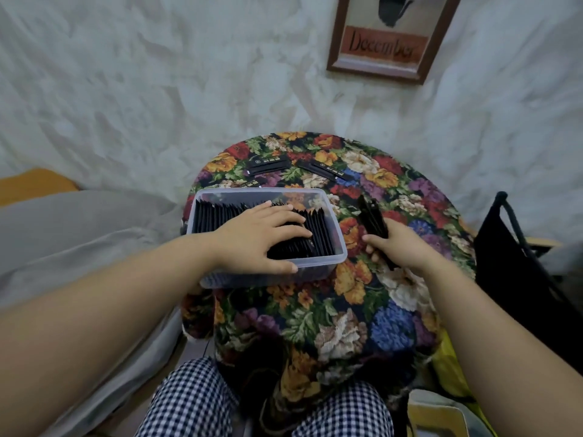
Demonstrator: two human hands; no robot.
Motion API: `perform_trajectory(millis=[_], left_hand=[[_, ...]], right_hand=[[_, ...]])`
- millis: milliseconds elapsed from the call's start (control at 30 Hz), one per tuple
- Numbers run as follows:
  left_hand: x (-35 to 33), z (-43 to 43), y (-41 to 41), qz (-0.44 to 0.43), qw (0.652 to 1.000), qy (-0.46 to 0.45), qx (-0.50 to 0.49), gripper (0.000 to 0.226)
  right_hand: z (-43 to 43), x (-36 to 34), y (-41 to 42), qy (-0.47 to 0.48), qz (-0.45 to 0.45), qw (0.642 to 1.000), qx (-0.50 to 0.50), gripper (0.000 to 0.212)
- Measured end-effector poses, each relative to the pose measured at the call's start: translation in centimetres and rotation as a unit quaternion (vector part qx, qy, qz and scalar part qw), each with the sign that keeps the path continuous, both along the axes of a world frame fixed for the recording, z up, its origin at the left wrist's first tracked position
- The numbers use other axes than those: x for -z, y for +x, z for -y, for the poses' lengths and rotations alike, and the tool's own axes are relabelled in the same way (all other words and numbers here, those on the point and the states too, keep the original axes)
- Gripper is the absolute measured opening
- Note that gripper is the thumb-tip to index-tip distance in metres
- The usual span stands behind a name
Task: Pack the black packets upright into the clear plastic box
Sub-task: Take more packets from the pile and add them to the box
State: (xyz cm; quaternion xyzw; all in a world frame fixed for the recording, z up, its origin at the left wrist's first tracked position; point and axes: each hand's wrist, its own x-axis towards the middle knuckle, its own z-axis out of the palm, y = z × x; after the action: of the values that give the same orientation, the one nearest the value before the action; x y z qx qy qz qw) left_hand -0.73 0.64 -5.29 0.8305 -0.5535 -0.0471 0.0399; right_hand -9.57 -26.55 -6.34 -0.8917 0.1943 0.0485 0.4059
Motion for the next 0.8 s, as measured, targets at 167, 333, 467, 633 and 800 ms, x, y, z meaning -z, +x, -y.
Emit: perform_trajectory(millis=[167,333,467,633,800], left_hand=[[-0.2,0.1,-0.2,-0.002,1.0,0.004,-0.002,0.083],[-0.3,0.1,-0.3,-0.004,1.0,0.005,-0.006,0.073],[-0.2,0.2,-0.1,-0.007,1.0,0.006,-0.005,0.075],[0.2,0.1,0.1,0.001,1.0,-0.004,0.0,0.087],[0.2,0.2,0.2,0.0,1.0,-0.004,-0.002,0.087]], right_hand=[[-3.3,-1.1,-1.7,0.109,0.118,0.985,0.066,0.013],[-6.2,-1.3,-2.5,0.175,0.214,0.952,0.135,0.015],[-6.9,0.4,-3.3,0.196,0.214,0.941,0.176,0.015],[-7.1,1.0,-3.8,0.234,0.215,0.926,0.203,0.019],[-7.0,1.4,-4.0,0.182,0.208,0.944,0.18,0.01]])
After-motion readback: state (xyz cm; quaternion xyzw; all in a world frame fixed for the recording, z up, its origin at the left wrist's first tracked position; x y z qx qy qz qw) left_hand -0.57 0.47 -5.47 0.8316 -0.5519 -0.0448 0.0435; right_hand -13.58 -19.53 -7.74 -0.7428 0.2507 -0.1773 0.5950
